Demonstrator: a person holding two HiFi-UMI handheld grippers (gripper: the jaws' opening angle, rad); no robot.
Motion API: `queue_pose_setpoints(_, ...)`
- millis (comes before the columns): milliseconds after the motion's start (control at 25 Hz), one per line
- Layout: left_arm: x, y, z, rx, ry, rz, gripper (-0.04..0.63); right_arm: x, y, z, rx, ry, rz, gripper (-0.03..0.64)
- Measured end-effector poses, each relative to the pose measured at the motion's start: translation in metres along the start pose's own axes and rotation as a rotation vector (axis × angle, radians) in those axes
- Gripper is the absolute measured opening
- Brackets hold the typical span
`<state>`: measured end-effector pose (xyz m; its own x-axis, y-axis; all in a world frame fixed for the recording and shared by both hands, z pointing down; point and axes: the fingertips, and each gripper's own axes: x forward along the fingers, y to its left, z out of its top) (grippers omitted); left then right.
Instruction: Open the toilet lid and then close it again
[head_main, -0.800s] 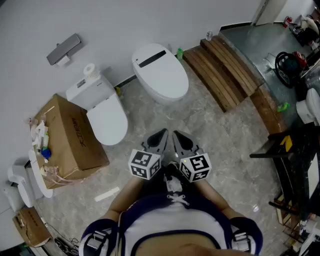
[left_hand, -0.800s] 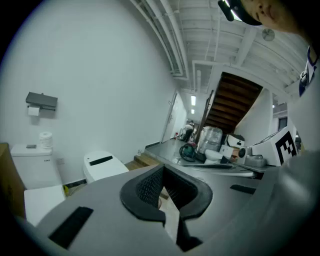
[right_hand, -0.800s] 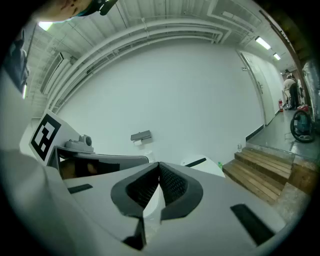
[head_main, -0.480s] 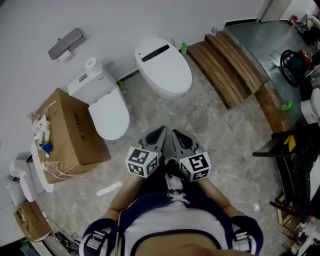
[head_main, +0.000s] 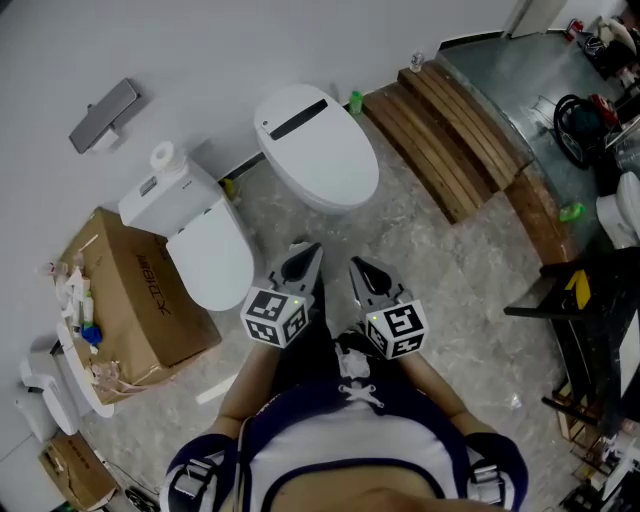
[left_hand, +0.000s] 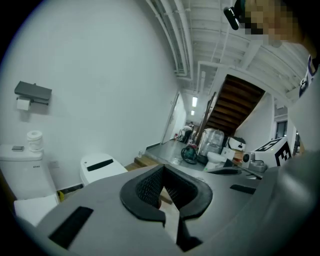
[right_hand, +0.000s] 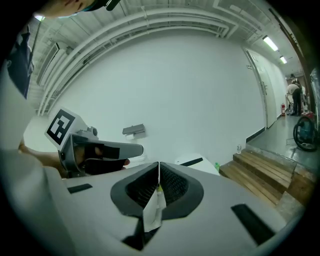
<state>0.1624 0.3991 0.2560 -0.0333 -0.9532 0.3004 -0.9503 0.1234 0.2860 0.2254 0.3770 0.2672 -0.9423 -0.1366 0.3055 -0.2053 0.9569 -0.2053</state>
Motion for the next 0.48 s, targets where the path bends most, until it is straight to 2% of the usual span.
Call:
queue_pose_setpoints(280,0.072,0.115,0.053,0.025,0.051,-0.044,0.008,0.124,-0.029,0.047,0.004,0.027,-0.021,0.011)
queue_pose_setpoints(480,0.111,0.175,0.092,0.048,0.077,-0.107,0.008,0.185,-0.051,0.073,-0.018,0.063,-0.090,0.011)
